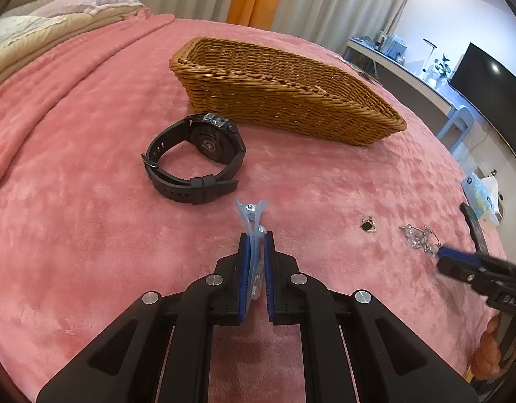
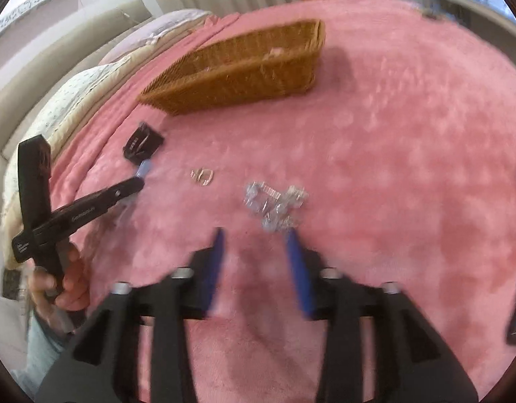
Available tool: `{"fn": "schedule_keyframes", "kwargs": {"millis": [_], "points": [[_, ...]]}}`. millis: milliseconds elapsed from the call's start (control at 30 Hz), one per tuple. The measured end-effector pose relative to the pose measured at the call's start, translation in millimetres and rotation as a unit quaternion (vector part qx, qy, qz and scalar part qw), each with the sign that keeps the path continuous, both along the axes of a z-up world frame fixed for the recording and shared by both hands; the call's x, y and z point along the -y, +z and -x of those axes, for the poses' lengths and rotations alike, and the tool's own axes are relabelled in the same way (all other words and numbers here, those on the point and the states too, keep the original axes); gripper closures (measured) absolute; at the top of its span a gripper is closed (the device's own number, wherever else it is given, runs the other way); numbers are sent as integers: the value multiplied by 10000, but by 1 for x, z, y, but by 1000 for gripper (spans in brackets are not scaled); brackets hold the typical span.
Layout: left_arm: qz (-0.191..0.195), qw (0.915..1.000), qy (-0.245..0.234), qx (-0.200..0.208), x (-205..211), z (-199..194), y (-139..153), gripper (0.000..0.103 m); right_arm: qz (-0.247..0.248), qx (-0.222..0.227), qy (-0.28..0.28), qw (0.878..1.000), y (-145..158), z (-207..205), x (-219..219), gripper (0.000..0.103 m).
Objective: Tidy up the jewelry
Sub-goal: 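Close the right tool on the clear crystal charm and lift it, then carry the hair clip and crystal charm into the basket and open both tools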
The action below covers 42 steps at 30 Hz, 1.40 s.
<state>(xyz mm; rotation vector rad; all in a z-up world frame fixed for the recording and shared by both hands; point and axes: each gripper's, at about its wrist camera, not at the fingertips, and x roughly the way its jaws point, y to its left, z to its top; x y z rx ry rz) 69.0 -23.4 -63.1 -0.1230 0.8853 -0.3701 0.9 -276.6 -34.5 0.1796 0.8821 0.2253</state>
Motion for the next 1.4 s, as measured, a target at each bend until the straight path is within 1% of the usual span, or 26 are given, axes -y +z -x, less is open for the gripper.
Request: {"fn": "schedule_keyframes", "kwargs": {"millis": [67, 233, 300, 333, 367, 400, 433, 600, 700, 833, 1000, 1133, 1200, 1300, 1400], "points": [[6, 10000, -19, 4, 0, 0, 0, 97, 155, 49, -55, 9999, 2, -7, -3, 51], [-30, 10000, -62, 40, 1, 1, 0, 97, 305, -183, -109, 9993, -13, -26, -6, 51], [-70, 9999, -91, 67, 3, 2, 1, 97, 643, -219, -145, 9976, -20, -28, -15, 51], [-83, 9999, -107, 80, 4, 2, 1, 97, 794, -163, -165, 9966, -20, -28, -20, 57], [-98, 9998, -127, 95, 5, 2, 1, 97, 929, -112, -142, 9955, -19, -27, -25, 67], [-109, 9997, -173, 120, 6, 3, 2, 97, 965, -97, -81, 9953, -19, -27, -28, 79], [-109, 9996, -207, 139, 8, 4, 2, 97, 961, -80, -31, 9953, -18, -27, -29, 86], [-116, 9990, -361, 235, 11, 11, 6, 97, 844, 152, 91, 9963, -10, -15, -29, 86], [-110, 9983, -448, 365, 12, 15, 11, 97, 731, 279, 106, 9969, 2, -10, -30, 86], [44, 9975, -519, 488, 9, 19, 20, 97, 620, 432, 145, 9970, 20, -8, -31, 86], [211, 9964, -494, 652, 5, 21, 38, 97, 395, 726, 224, 9963, 54, -7, -29, 86], [317, 9937, -498, 950, 0, 20, 69, 97, 341, 994, 217, 9942, 82, -12, -26, 86], [301, 9923, -495, 1097, 1, 17, 83, 97, 313, 1185, 224, 9922, 99, -19, -26, 86], [229, 9892, -481, 1368, 3, 2, 112, 97, 340, 1450, 216, 9886, 124, -37, -27, 86], [237, 9875, -453, 1490, 6, -19, 132, 97, 376, 1669, 194, 9851, 142, -64, -30, 86]]}}
